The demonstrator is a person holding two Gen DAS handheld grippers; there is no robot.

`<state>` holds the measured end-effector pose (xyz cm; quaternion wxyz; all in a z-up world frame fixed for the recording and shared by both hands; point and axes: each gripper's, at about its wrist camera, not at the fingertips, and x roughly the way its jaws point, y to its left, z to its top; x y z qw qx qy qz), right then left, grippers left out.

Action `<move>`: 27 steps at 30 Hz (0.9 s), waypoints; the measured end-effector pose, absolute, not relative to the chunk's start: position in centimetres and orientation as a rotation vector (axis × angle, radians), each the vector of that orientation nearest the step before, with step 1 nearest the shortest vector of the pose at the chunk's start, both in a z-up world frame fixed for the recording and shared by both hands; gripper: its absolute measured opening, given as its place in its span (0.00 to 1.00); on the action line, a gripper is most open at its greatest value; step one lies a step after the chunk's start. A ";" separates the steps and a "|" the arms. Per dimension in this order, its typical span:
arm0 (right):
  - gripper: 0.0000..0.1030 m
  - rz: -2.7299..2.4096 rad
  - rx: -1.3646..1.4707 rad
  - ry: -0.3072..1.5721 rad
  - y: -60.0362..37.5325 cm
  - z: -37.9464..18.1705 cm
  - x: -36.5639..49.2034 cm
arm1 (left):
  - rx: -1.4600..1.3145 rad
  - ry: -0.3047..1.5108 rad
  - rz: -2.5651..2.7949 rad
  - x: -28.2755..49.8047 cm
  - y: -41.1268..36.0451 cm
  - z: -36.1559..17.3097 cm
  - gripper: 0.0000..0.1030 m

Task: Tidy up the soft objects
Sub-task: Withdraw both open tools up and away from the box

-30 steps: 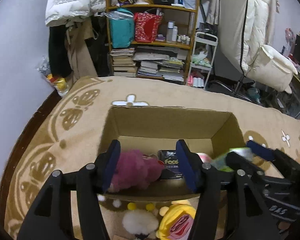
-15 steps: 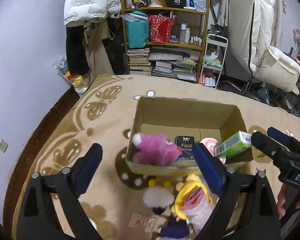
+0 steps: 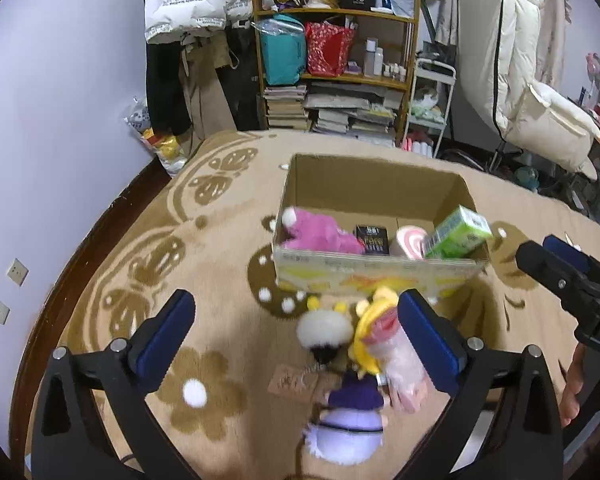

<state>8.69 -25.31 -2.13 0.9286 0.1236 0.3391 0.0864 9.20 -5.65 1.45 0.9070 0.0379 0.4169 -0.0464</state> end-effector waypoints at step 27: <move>1.00 0.238 0.219 0.725 -23.2 -4.4 2.5 | 0.194 0.939 -0.118 2.2 -6.3 -1.9 0.97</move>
